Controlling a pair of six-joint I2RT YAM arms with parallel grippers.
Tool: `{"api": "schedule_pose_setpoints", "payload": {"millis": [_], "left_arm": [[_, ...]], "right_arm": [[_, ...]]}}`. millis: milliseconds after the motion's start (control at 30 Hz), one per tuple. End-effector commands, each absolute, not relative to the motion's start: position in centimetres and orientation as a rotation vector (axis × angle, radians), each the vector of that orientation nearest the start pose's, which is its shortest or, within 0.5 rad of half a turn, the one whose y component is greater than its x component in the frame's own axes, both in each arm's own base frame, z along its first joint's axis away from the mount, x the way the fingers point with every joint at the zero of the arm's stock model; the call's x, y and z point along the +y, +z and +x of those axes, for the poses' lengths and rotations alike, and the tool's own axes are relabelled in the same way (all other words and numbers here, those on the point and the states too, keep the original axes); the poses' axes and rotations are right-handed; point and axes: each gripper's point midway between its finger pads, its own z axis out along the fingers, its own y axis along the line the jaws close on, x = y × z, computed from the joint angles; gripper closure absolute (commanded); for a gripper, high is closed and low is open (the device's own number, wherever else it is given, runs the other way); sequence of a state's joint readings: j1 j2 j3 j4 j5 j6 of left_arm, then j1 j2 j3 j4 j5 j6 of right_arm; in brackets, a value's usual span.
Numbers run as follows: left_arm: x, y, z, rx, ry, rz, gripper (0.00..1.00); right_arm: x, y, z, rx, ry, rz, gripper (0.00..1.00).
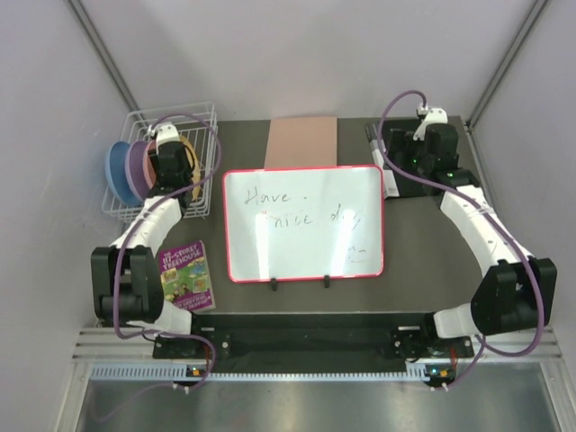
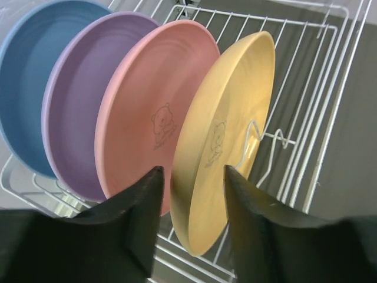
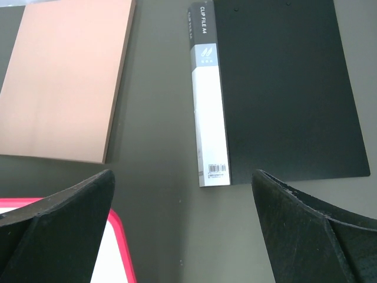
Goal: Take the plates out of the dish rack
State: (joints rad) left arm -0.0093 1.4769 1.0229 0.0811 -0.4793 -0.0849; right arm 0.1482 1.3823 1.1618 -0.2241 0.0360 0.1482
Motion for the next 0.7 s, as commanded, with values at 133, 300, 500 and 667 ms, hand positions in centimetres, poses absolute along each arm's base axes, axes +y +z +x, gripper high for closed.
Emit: {"api": "schedule_pose_setpoints", "payload": {"millis": [133, 300, 500, 667], "left_arm": [[8.2, 21.4, 45.2, 1.775, 0.422, -0.423, 0.85], [7.9, 21.4, 44.9, 1.766, 0.435, -0.409, 1.0], [6.7, 23.7, 43.8, 1.673, 0.613, -0.391, 1.0], [6.4, 26.4, 41.7, 1.575, 0.834, -0.447, 1.0]], "right_arm": [[7.0, 24.7, 44.4, 1.976, 0.161, -0.006, 0.0], [6.9, 24.4, 44.4, 1.985, 0.153, -0.001, 0.0], [6.9, 24.4, 44.3, 1.991, 0.152, 0.003, 0.0], [6.7, 24.8, 43.9, 1.983, 0.151, 0.009, 0.0]]}}
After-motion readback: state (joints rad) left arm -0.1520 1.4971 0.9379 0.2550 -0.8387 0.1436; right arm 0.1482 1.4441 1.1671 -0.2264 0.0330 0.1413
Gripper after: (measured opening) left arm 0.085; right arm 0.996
